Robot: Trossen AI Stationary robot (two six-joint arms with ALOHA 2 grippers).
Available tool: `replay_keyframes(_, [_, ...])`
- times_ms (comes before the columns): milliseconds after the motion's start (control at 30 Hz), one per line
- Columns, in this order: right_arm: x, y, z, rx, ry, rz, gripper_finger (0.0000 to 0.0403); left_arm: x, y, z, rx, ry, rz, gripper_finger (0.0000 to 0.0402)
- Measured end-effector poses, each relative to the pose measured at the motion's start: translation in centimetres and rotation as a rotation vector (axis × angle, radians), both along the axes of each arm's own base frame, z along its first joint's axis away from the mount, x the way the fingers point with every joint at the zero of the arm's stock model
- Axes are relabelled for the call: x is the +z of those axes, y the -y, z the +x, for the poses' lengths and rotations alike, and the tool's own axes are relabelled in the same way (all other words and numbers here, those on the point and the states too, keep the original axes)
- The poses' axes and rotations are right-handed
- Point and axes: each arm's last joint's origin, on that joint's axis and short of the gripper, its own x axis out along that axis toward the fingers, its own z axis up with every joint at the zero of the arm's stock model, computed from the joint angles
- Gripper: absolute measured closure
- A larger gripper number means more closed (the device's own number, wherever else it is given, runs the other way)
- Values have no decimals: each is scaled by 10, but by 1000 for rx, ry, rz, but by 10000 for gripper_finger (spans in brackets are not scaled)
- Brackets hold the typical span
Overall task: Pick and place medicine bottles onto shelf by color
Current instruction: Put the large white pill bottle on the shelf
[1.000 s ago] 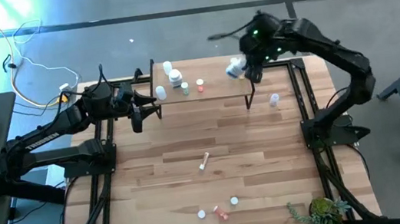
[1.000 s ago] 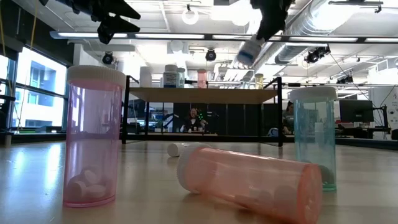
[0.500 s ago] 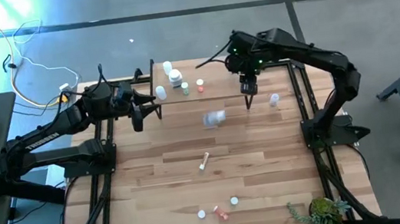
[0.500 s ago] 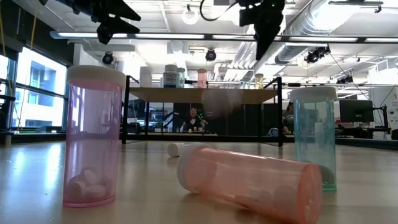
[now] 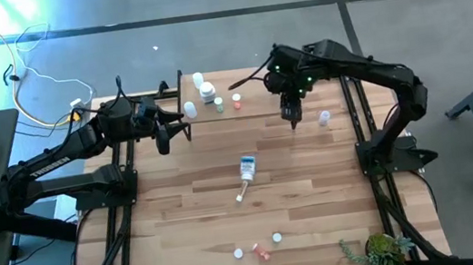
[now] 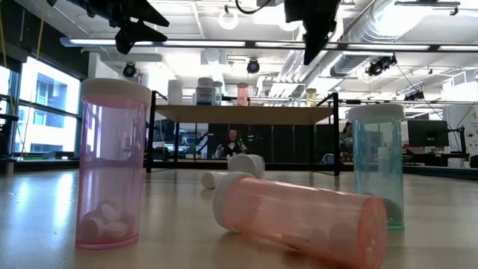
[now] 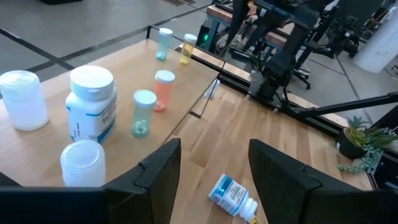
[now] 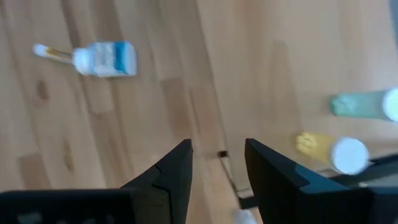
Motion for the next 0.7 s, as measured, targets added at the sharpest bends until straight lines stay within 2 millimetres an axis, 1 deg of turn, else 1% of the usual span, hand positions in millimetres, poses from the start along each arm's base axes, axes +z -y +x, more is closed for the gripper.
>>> replay_keyframes(133, [1,-10,6,27,24,17,265,0,0,0,12,14,-35,222])
replay_keyframes(333, [2,-24,14,141,58,-21,260,0,0,0,9,15,-39,210])
replay_keyframes(533, [4,-30,21,198,109,-41,219,0,1,0,16,40,-100,178])
replay_keyframes(633, [5,-34,26,298,132,-93,201,0,4,2,-14,57,-147,171])
replay_keyframes(700, [4,-38,31,389,143,-135,197,0,7,3,-50,56,-156,170])
